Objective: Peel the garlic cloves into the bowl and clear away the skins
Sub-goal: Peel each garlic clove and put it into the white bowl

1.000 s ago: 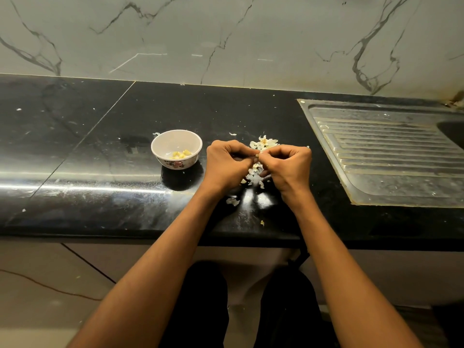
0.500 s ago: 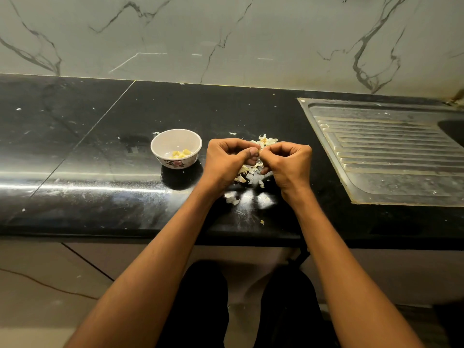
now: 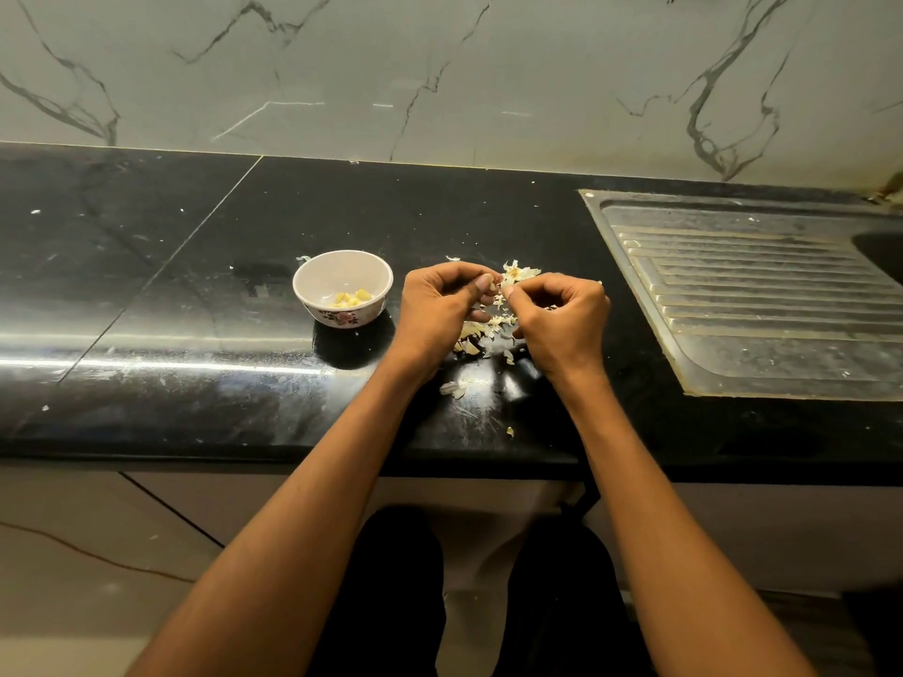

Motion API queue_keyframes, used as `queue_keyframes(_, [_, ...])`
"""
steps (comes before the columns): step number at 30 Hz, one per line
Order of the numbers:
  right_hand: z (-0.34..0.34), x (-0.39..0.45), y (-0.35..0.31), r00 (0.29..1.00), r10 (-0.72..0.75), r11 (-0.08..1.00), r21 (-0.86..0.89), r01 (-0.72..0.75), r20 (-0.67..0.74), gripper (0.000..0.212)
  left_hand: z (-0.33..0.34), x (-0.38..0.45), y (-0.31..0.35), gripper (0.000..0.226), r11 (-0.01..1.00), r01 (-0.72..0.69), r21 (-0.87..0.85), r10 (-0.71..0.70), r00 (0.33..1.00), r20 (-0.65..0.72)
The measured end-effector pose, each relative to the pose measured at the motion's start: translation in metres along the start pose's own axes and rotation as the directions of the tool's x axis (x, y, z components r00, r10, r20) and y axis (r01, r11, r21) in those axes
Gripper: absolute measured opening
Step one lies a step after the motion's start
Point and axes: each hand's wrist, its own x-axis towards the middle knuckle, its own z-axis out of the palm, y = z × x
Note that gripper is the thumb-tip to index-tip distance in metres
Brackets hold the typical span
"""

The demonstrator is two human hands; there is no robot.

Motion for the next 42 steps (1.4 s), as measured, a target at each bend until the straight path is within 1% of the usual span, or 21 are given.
queue_keyframes(3, [0.001,-0.001,0.002,0.996,-0.091,0.994,-0.06,0.091,-0.003,0.006,0.002,-0.001,0.0,0.014,1.0,0.003,0.002,-0.003,1.0,0.012])
queue_keyframes(6, [0.002,-0.001,0.003,0.995,-0.099,0.994,-0.056,0.099,0.0,0.006,0.002,0.0,-0.001,0.012,1.0,-0.011,0.027,0.01,1.0,0.006])
queue_keyframes(8, [0.002,0.0,0.002,0.998,-0.058,0.998,-0.033,0.058,0.006,0.006,0.003,0.0,-0.001,0.01,0.999,-0.016,0.042,0.016,1.0,-0.009])
queue_keyframes(11, [0.001,0.0,-0.002,0.997,0.074,0.996,0.049,-0.075,0.025,0.007,0.003,-0.002,-0.001,0.009,0.999,-0.019,0.044,0.021,0.999,-0.029])
queue_keyframes(14, [0.0,0.0,-0.004,0.98,0.19,0.969,0.15,-0.198,0.065,0.009,0.003,-0.004,0.002,0.008,0.999,-0.01,0.045,0.013,0.999,-0.051])
queue_keyframes(17, [-0.001,-0.001,-0.006,0.97,0.231,0.951,0.191,-0.242,0.08,0.011,0.003,-0.005,0.004,0.009,0.999,-0.001,0.052,0.003,0.998,-0.055])
queue_keyframes(21, [-0.001,-0.001,-0.007,0.959,0.271,0.926,0.248,-0.284,0.086,0.009,0.004,-0.007,0.005,0.013,0.997,0.02,0.071,-0.016,0.998,-0.068])
queue_keyframes(23, [0.0,-0.001,-0.007,0.954,0.284,0.915,0.27,-0.3,0.096,0.007,0.005,-0.007,0.005,0.01,0.996,0.037,0.085,-0.031,0.997,-0.069])
queue_keyframes(27, [0.001,0.0,-0.004,0.953,0.276,0.909,0.29,-0.3,0.124,0.005,0.006,-0.007,0.006,0.006,0.99,0.072,0.124,-0.061,0.994,-0.089])
queue_keyframes(31, [0.0,0.001,-0.005,0.954,0.267,0.902,0.313,-0.298,0.139,0.008,0.004,-0.007,0.008,0.008,0.994,0.08,0.068,-0.072,0.991,-0.114])
queue_keyframes(42, [0.001,0.002,0.004,0.982,0.161,0.967,0.183,-0.177,0.099,0.006,0.003,-0.008,0.006,0.004,0.993,0.074,0.095,-0.066,0.994,-0.082])
